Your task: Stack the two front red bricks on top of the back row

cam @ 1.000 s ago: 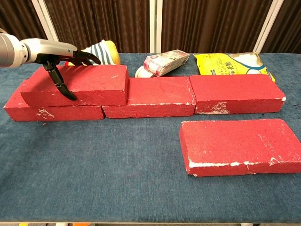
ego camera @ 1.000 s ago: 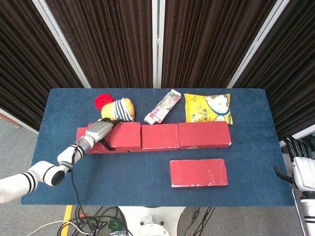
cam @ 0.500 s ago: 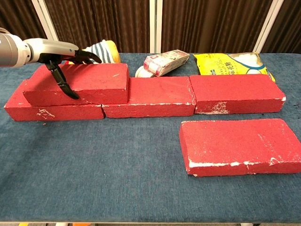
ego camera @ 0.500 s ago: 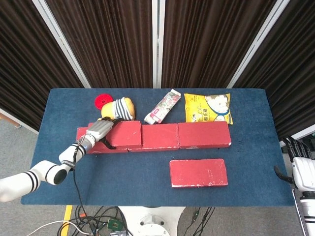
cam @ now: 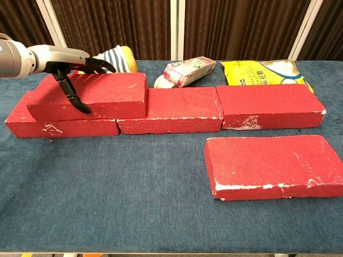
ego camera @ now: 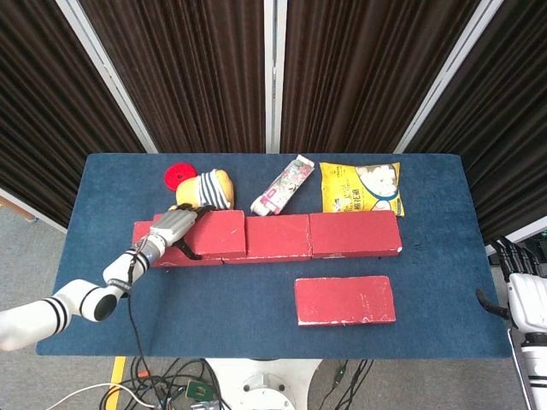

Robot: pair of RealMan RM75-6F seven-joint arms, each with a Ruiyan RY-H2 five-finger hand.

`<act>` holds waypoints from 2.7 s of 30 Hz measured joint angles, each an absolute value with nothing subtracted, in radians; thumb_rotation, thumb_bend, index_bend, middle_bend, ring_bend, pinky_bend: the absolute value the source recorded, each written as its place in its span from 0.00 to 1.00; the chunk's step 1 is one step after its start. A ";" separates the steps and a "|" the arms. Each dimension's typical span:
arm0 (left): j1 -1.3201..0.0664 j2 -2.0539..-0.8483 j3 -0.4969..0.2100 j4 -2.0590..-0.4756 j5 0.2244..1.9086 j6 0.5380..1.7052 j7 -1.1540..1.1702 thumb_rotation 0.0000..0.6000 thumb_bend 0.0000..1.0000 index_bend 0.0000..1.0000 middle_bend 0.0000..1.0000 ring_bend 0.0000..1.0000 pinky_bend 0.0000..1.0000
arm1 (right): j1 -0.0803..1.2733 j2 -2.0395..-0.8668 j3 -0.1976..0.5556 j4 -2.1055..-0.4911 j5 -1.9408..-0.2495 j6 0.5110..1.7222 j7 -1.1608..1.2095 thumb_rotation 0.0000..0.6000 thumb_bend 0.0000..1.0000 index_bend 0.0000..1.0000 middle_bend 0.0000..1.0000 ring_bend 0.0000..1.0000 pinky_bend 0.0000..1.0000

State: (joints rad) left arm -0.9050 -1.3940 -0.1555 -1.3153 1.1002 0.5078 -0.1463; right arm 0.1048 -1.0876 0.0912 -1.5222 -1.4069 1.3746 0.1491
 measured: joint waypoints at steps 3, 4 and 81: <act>-0.906 -1.391 -0.158 -1.322 1.103 0.512 -0.147 1.00 0.00 0.00 0.13 0.20 0.00 | 0.104 -1.087 0.092 -1.523 -1.406 1.375 0.150 1.00 0.24 0.00 0.00 0.00 0.00; -0.906 -1.391 -0.158 -1.323 1.104 0.513 -0.147 1.00 0.00 0.00 0.13 0.20 0.00 | 0.104 -1.087 0.092 -1.523 -1.406 1.375 0.150 1.00 0.24 0.00 0.00 0.00 0.00; -0.881 -1.293 -0.165 -1.455 1.153 0.599 -0.173 1.00 0.00 0.00 0.00 0.00 0.00 | 0.098 -1.075 0.091 -1.529 -1.416 1.388 0.161 1.00 0.24 0.00 0.00 0.00 0.00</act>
State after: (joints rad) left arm -0.8813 -1.2928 -0.1651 -1.4552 1.1533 0.5985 -0.1733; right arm 0.0979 -1.0750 0.0912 -1.5289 -1.4162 1.3878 0.1614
